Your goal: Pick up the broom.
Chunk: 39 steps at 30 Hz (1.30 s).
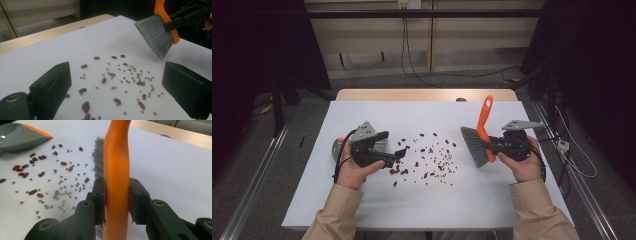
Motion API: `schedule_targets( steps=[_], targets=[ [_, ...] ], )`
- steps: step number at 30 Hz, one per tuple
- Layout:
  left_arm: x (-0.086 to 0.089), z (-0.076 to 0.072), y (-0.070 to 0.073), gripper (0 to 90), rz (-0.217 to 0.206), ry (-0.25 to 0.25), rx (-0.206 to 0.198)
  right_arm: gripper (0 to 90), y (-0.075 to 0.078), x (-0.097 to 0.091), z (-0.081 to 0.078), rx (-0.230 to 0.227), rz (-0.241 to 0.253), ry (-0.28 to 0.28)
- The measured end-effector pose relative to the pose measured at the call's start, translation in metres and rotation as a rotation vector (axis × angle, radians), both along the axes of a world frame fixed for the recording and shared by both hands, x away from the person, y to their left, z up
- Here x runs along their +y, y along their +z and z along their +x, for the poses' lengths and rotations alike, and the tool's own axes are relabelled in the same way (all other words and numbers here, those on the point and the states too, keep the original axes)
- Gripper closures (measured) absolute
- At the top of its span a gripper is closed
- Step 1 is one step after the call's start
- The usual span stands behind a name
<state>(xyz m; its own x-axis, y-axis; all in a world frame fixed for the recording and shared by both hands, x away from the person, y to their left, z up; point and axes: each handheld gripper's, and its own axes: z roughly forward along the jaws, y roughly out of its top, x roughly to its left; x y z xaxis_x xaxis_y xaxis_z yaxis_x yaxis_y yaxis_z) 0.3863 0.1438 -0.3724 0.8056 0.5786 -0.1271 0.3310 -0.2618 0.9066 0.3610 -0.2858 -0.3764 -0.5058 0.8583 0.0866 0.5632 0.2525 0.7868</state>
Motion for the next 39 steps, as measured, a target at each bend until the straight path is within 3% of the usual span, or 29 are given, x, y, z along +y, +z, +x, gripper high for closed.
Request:
schedule_targets(
  steps=[5,9,14,18,20,23,26,31,39],
  targets=[
    [0.018,-0.002,0.000,8.6,0.001,0.037,-0.012,70.0,0.001,-0.004,0.003,0.030,-0.043,-0.019],
    [0.027,-0.003,-0.003,8.7,0.012,0.053,-0.012,70.0,-0.008,0.003,0.009,0.044,-0.125,-0.028],
    [0.033,-0.002,-0.007,8.7,0.020,0.068,-0.012,70.7,-0.022,0.013,0.021,0.043,-0.064,-0.027],
    [0.036,-0.002,-0.010,8.7,0.031,0.076,-0.007,70.4,-0.029,0.021,0.027,0.033,-0.062,-0.024],
    [0.037,-0.002,-0.011,8.7,0.028,0.080,-0.005,70.1,-0.033,0.025,0.028,0.022,-0.076,-0.027],
    [0.039,-0.002,-0.011,8.7,0.033,0.082,-0.006,68.8,-0.036,0.027,0.027,-0.001,-0.054,-0.035],
    [0.040,-0.002,-0.012,8.7,0.035,0.084,-0.006,65.7,-0.038,0.025,0.026,0.003,-0.001,-0.031],
    [0.040,-0.003,-0.013,8.7,0.034,0.080,-0.003,62.1,-0.036,0.020,0.023,0.001,0.020,-0.052],
    [0.041,-0.002,-0.013,8.7,0.037,0.086,-0.005,66.6,-0.033,0.020,0.021,0.048,-0.042,-0.024]
  ],
)
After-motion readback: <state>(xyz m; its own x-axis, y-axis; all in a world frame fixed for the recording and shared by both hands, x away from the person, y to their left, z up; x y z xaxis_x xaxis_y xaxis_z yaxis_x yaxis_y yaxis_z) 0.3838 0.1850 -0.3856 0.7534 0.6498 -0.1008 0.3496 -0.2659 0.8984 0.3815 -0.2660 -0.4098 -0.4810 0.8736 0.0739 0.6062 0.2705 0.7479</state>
